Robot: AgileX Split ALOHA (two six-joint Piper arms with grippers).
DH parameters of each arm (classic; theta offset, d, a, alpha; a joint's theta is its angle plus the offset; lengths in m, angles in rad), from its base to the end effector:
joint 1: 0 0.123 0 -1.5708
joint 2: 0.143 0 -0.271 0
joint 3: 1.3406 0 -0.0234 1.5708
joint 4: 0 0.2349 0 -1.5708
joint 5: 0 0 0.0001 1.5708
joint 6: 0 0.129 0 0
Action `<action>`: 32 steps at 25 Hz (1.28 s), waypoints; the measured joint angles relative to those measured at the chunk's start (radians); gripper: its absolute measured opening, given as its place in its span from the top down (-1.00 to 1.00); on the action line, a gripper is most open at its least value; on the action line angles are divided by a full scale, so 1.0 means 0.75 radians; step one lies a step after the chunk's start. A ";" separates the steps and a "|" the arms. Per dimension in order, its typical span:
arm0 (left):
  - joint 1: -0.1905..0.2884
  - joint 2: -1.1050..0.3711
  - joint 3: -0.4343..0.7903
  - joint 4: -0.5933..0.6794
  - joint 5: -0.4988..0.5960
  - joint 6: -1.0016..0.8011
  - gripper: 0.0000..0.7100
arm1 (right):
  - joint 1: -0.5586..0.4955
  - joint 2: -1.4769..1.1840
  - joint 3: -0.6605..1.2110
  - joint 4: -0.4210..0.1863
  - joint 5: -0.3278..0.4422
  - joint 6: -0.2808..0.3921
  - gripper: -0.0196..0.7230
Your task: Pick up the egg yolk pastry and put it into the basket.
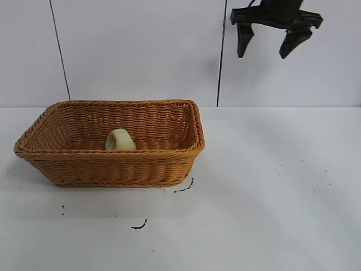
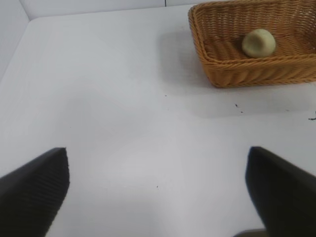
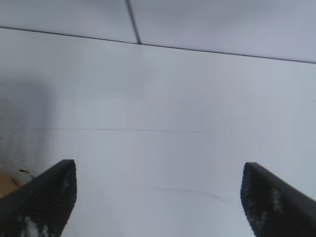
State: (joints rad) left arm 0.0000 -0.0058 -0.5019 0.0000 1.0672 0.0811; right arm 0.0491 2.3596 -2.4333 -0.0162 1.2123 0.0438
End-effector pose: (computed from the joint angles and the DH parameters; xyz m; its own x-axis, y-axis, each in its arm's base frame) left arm 0.0278 0.0000 0.2523 -0.4534 0.0810 -0.8876 0.0369 0.9967 0.0721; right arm 0.5091 0.0231 0.2333 -0.8680 -0.0045 -0.4965 -0.0085 0.9999 0.0057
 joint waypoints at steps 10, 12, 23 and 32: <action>0.000 0.000 0.000 0.000 0.000 0.000 -0.96 | -0.030 -0.208 0.219 0.022 -0.001 -0.021 -0.79; 0.000 0.000 0.000 0.000 0.000 0.000 -0.96 | -0.030 -0.308 0.345 0.033 -0.001 -0.023 -0.79; 0.000 0.000 0.000 0.000 0.000 0.000 -0.96 | -0.027 -1.074 1.189 0.047 0.001 -0.024 -0.79; 0.000 0.000 0.000 0.000 0.000 0.000 -0.96 | -0.027 -1.769 1.806 0.047 0.003 -0.037 -0.79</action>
State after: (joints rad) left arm 0.0000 -0.0058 -0.5019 0.0000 1.0672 0.0811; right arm 0.0287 1.0329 -1.0789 0.0188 1.2144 0.0163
